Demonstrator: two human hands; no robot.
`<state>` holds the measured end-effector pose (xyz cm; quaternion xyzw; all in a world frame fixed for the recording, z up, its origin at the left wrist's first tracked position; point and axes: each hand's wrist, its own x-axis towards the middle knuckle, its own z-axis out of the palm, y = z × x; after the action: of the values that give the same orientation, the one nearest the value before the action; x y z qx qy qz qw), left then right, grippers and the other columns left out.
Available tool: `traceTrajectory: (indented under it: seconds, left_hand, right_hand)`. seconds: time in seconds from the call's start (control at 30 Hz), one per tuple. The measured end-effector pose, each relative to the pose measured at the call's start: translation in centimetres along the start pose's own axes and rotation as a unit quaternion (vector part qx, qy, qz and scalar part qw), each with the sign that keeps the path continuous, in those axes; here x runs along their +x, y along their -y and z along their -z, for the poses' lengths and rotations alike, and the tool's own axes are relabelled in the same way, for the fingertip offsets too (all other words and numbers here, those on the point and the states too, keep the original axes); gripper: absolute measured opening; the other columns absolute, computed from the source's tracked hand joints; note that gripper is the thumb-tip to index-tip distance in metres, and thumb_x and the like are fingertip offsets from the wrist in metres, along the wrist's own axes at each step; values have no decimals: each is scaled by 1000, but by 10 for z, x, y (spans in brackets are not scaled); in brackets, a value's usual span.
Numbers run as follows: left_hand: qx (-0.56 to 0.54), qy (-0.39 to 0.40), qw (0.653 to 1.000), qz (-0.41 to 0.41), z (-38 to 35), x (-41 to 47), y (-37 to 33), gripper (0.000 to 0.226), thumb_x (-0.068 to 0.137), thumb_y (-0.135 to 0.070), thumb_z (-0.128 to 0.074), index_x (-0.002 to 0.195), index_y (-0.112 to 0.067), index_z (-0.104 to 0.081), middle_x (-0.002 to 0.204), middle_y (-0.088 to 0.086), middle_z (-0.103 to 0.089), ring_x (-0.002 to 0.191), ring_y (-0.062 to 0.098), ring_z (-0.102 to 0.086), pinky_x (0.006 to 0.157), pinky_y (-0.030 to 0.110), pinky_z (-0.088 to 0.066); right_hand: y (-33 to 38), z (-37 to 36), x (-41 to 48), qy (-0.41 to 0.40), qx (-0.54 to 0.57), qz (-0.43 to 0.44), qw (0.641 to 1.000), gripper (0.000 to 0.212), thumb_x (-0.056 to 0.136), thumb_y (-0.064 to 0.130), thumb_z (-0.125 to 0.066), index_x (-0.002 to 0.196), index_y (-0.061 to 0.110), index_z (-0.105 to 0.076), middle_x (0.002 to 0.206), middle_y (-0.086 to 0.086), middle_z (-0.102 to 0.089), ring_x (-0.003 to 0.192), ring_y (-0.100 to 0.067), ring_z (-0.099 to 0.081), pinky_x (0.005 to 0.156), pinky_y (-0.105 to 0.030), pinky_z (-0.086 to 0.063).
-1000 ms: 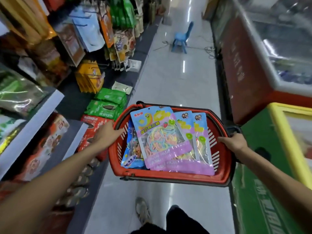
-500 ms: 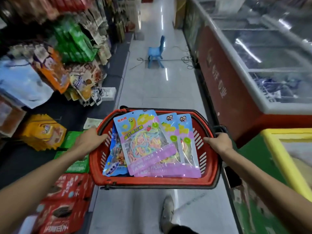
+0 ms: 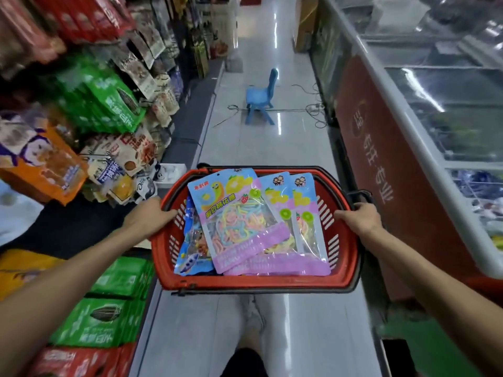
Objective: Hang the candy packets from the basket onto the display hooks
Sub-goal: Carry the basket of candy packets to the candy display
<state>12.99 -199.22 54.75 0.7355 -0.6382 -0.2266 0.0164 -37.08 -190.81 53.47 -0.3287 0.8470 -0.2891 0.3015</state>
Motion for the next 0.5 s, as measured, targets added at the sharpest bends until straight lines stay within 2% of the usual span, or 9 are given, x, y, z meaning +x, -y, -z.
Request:
traceTrajectory:
  seconds: [0.1, 0.17, 0.23, 0.3, 0.37, 0.43, 0.5]
  left_hand:
    - [-16, 1, 1000, -6, 14, 59, -29, 35, 77, -61, -60, 83, -27, -64, 72, 0, -74, 61, 22, -73, 58, 40, -63]
    - [-16, 4, 1000, -19, 26, 104, -47, 25, 83, -54, -64, 80, -30, -62, 72, -1, -72, 62, 21, -71, 60, 39, -63]
    - [-4, -6, 1000, -13, 38, 147, -62, 33, 82, -56, -65, 86, -23, -66, 73, 1, -70, 63, 20, -67, 62, 38, -60]
    - [0, -7, 1000, 0, 49, 194, -73, 37, 86, -52, -68, 90, -15, -66, 75, 4, -68, 63, 21, -64, 62, 37, -57]
    - [-9, -7, 1000, -1, 61, 237, -86, 39, 83, -53, -68, 87, -14, -66, 74, 6, -70, 63, 23, -67, 60, 38, -59]
    - [-16, -7, 1000, 3, 73, 277, -102, 38, 80, -55, -65, 84, -17, -65, 73, 5, -71, 62, 25, -69, 59, 39, -60]
    - [-15, 2, 1000, -5, 85, 317, -120, 33, 86, -51, -67, 85, -19, -65, 73, 5, -72, 62, 25, -70, 60, 40, -61]
  right_hand:
    - [42, -18, 60, 8, -2, -2, 1000, 20, 77, 24, -86, 89, 13, -74, 78, -6, -71, 67, -21, -68, 74, -31, -56]
    - [73, -28, 98, 12, -11, -1, 1000, 20, 77, 23, -85, 89, 13, -73, 76, -4, -71, 66, -19, -68, 70, -29, -55]
    - [102, -37, 132, 19, -14, 1, 1000, 19, 78, 20, -85, 90, 13, -72, 73, -1, -69, 62, -14, -65, 61, -25, -51]
    - [129, -45, 172, 16, -15, 0, 1000, 19, 76, 20, -86, 88, 12, -74, 78, -5, -73, 64, -17, -68, 65, -27, -54]
    - [155, -53, 208, 13, -15, -5, 1000, 19, 74, 20, -86, 88, 12, -76, 82, -9, -76, 68, -22, -71, 71, -31, -58]
    - [180, -61, 244, 17, -9, -14, 1000, 20, 75, 20, -86, 90, 10, -77, 80, -9, -75, 67, -21, -71, 70, -31, -57]
    - [203, -70, 286, 19, -5, -17, 1000, 21, 74, 20, -86, 90, 9, -77, 79, -7, -75, 65, -20, -72, 67, -28, -56]
